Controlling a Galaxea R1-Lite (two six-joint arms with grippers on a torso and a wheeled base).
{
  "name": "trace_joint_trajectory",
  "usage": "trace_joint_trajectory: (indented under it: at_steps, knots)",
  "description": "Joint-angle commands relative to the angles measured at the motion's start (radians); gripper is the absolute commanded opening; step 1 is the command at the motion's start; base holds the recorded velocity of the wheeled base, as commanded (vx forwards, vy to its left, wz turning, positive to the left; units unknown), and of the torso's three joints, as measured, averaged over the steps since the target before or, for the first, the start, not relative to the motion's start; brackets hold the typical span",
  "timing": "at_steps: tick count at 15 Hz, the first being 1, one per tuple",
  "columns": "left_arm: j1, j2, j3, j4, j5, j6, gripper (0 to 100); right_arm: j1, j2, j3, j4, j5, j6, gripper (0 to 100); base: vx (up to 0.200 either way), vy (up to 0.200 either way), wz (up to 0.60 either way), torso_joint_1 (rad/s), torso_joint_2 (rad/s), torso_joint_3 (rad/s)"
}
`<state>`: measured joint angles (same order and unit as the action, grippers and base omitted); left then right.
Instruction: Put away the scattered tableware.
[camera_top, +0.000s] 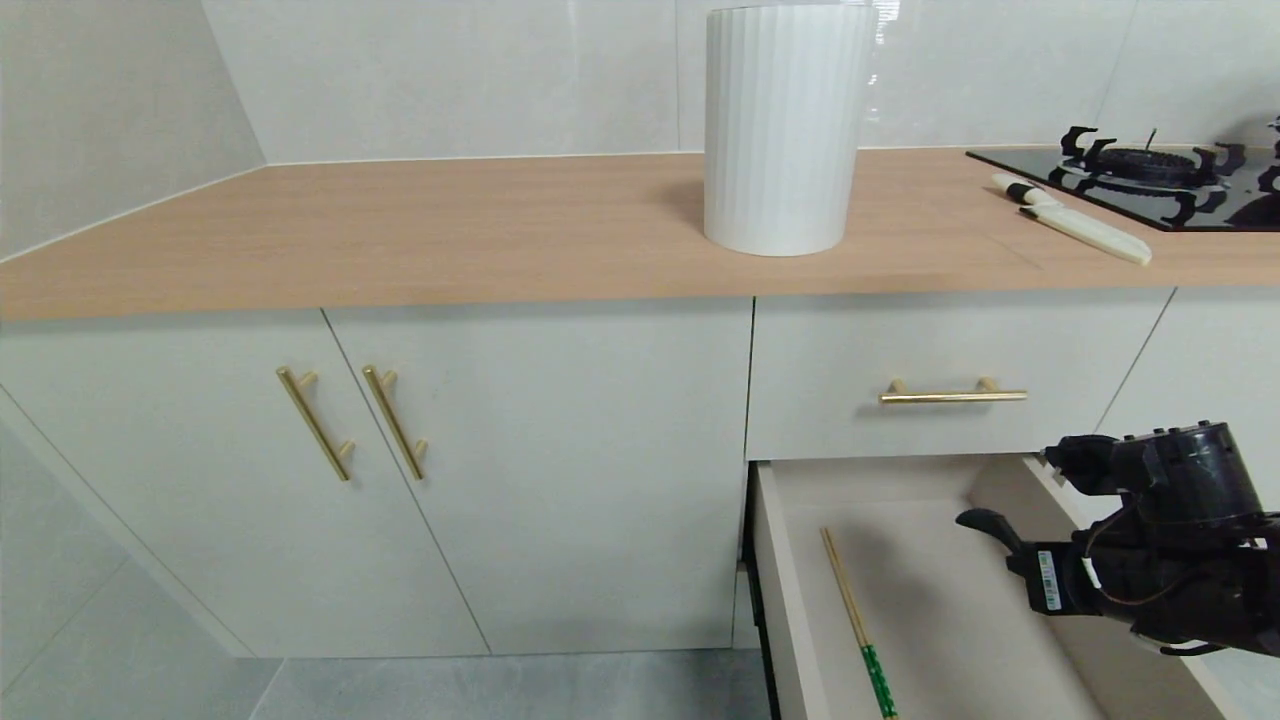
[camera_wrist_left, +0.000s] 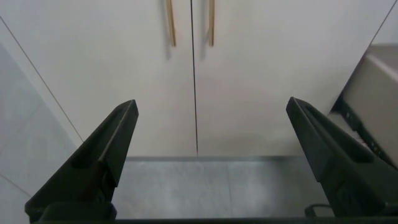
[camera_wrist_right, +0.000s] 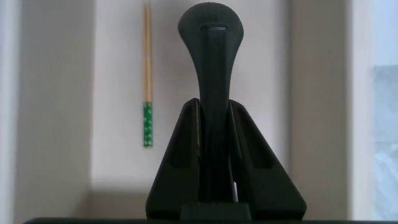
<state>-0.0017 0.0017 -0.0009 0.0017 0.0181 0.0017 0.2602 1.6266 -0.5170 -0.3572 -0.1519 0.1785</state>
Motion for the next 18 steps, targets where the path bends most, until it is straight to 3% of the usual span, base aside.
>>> trace_joint_trajectory:
  at_steps: [1,5,8,12,18]
  knots:
    - [0.000,0.000,-0.001,0.000,0.000,0.000,100,0.001,0.019,0.000,0.000,0.000,-0.001,0,0.000,0.000,0.00,-0.027,0.19,0.119]
    - [0.000,0.000,0.001,-0.002,0.000,0.000,100,0.001,0.030,0.002,-0.012,0.000,0.001,0,0.000,0.000,0.00,-0.017,0.05,0.019]
    - [0.000,0.000,0.001,0.000,0.000,0.000,100,0.027,0.164,0.002,-0.080,-0.001,0.001,0,0.000,0.000,0.00,0.000,0.00,0.000]
    - [0.000,0.000,-0.001,0.000,0.000,0.000,100,0.019,0.457,0.026,-0.396,-0.011,0.004,0,0.000,0.000,0.00,0.000,0.00,0.000]
    - [0.000,0.000,0.001,-0.002,-0.001,0.000,100,-0.013,0.696,0.037,-0.652,-0.032,-0.001,0,0.000,0.000,0.00,0.000,0.00,0.000]
